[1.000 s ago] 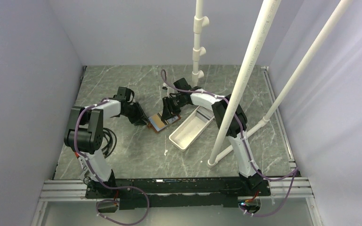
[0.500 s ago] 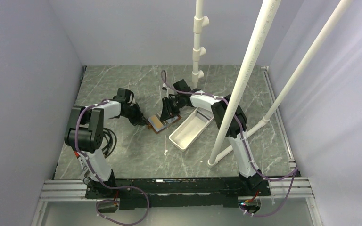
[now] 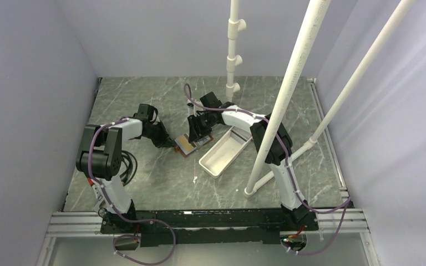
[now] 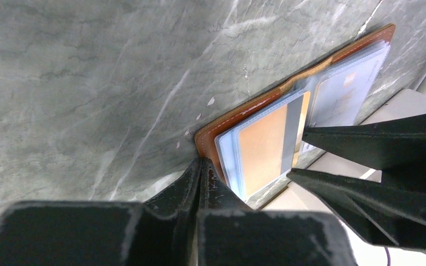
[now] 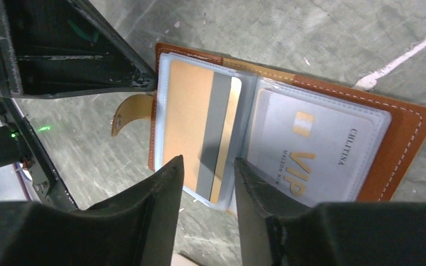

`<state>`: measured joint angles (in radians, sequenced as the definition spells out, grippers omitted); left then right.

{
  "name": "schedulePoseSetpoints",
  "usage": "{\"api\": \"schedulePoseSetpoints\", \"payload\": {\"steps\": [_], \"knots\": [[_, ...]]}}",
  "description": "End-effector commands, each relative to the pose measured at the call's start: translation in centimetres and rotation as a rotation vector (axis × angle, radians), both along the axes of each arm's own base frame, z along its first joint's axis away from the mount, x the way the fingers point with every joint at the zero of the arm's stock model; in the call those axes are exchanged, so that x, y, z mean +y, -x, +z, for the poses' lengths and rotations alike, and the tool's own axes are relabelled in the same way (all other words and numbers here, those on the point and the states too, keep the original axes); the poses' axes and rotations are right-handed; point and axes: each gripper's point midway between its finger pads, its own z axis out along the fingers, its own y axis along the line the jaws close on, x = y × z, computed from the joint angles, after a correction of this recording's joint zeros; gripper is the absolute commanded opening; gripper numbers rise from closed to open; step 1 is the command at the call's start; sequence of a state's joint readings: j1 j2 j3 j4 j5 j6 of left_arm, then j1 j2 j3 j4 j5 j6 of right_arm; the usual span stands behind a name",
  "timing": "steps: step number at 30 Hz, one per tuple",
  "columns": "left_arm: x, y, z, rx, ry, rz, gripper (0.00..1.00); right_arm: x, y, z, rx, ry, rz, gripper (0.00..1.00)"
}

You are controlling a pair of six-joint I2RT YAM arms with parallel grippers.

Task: Put the credit cards into the card holder
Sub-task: Insert the credit card into the card holder.

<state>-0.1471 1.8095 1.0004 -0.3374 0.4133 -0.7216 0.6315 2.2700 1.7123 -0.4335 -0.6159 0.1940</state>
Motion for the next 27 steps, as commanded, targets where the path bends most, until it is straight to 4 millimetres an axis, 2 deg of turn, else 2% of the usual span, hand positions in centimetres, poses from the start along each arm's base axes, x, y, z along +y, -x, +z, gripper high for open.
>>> {"api": "schedulePoseSetpoints", "payload": {"steps": [1,3,6,8,12,16,18,21,27], "knots": [[1.2,1.7,-1.3,0.045,-0.096,-0.019,0.09,-0.4,-1.2,1.6,-0.071,0.022,-0.010,0.36],[1.3,1.8,-1.0,0.046,-0.103,-0.021,0.20,-0.2,-1.2,1.3,-0.071,0.017,-0.012,0.26],[1.7,2.1,-0.2,0.036,-0.119,-0.021,0.36,-0.2,-1.4,0.8,-0.074,0.025,-0.020,0.23],[2.1,2.3,0.9,0.019,-0.128,-0.014,0.45,-0.5,-1.6,0.3,-0.080,0.047,-0.031,0.23],[1.7,1.8,4.3,-0.080,-0.087,-0.028,0.55,-1.2,-1.7,-1.3,-0.077,0.101,-0.050,0.18],[-0.9,0.8,7.7,-0.168,0.073,-0.079,0.50,-1.7,-1.7,-2.5,-0.067,0.137,-0.064,0.12],[-2.2,0.2,8.7,-0.184,0.161,-0.089,0.39,-1.9,-1.6,-2.8,-0.064,0.145,-0.070,0.11],[-3.0,-0.5,8.0,-0.149,0.197,-0.090,0.33,-1.9,-1.6,-3.0,-0.061,0.148,-0.072,0.08],[-3.6,-1.7,6.6,-0.127,0.217,-0.091,0.36,-1.9,-1.6,-3.2,-0.060,0.153,-0.069,0.04]]}}
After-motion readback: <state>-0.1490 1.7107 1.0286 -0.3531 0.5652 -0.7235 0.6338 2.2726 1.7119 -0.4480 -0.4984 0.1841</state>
